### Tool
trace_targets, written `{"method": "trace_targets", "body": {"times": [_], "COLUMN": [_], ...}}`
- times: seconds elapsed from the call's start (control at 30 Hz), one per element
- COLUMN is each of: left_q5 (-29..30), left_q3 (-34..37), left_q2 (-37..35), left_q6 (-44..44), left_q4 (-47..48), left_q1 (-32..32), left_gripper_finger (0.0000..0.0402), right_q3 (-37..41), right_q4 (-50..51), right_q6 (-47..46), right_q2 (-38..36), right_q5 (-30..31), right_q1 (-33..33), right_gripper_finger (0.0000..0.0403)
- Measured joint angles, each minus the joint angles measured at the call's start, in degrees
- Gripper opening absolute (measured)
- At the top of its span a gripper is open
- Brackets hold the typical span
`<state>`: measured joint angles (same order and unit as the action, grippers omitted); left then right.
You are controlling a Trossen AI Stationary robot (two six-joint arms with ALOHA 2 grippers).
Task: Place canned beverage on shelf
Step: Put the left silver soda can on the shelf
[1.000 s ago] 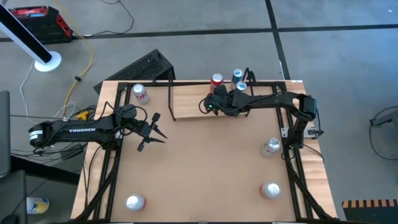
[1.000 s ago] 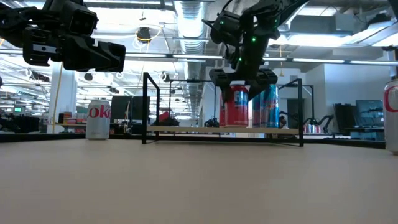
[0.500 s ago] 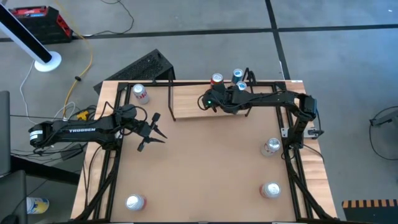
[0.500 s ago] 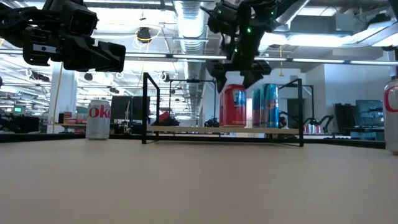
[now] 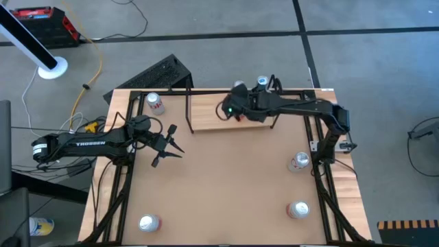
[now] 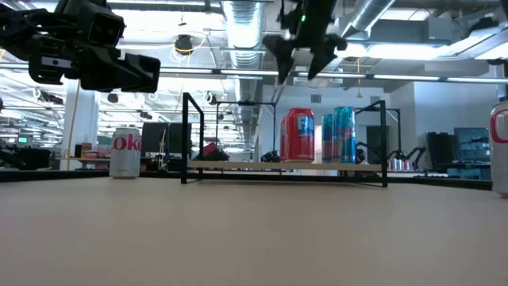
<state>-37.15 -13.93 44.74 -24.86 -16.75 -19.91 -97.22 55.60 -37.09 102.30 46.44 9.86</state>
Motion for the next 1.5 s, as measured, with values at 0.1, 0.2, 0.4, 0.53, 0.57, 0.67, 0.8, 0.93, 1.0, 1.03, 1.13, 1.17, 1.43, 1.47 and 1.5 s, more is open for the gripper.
{"method": "trace_targets", "body": {"times": [0.1,0.2,0.4,0.53,0.57,0.67,0.8,0.93,1.0,1.03,1.13,1.17,1.43,1.47,1.5], "left_q5": [0.0,0.0,0.0,-0.01,-0.02,0.06,6.31,20.68,31.09,37.03,52.62,56.29,62.71,62.75,62.79], "left_q3": [0.0,0.0,0.0,0.0,0.0,-0.09,-1.79,-10.49,-17.09,-20.59,-30.12,-32.83,-43.79,-43.89,-43.93], "left_q2": [-0.01,-0.01,0.0,-0.01,0.01,0.12,-0.28,-1.22,-1.16,-0.69,1.29,1.96,6.73,7.42,8.28], "left_q6": [0.02,0.04,1.2,4.18,5.1,9.59,17.36,19.53,19.51,18.78,15.29,14.47,12.74,13.23,13.37], "left_q4": [0.59,1.0,1.02,0.13,0.12,-1.43,-0.2,14.19,24.83,29.43,41.08,44.38,61.17,62.52,63.48], "left_q1": [-0.01,-0.01,0.0,0.0,-0.01,-0.01,0.01,0.0,-0.09,-0.25,-1.15,-1.69,-12.25,-14.89,-17.92], "left_gripper_finger": [0.0085,0.0085,0.0085,0.0085,0.0085,0.0085,0.0085,0.0085,0.0085,0.0085,0.0085,0.0085,0.0085,0.0085,0.0085], "right_q3": [-2.79,-4.99,-4.87,-1.83,-0.69,4.15,10.76,17.68,20.58,21.71,24.54,25.05,29.55,30.31,31.18], "right_q4": [8.73,19.49,34.54,34.63,34.8,33.48,33.99,27.83,24.31,22.77,19.23,18.28,10.13,9.12,8.43], "right_q6": [-2.55,-7.29,-19.4,-22.78,-23.84,-26.78,-33.08,-35.32,-34.62,-34.64,-34.45,-34.5,-35.5,-35.93,-36.69], "right_q2": [0.0,-0.04,-0.2,-2.73,-3.41,-5.85,-9.21,-11.76,-13.18,-13.68,-14.32,-14.33,-13.67,-13.39,-13.19], "right_q5": [-3.12,-9.62,-19.23,-25.18,-26.18,-27.02,-22.74,-15.16,-11.36,-9.02,-0.85,2.19,16.38,17.27,18.32], "right_q1": [-3.91,-7.84,-16.51,-21.84,-22.95,-26.83,-32.11,-36.12,-37.09,-37.68,-38.54,-38.74,-39.02,-38.97,-38.75], "right_gripper_finger": [0.0395,0.0395,0.0395,0.0395,0.0395,0.0395,0.0395,0.0395,0.0395,0.0395,0.0395,0.0395,0.0395,0.0395,0.0395]}}
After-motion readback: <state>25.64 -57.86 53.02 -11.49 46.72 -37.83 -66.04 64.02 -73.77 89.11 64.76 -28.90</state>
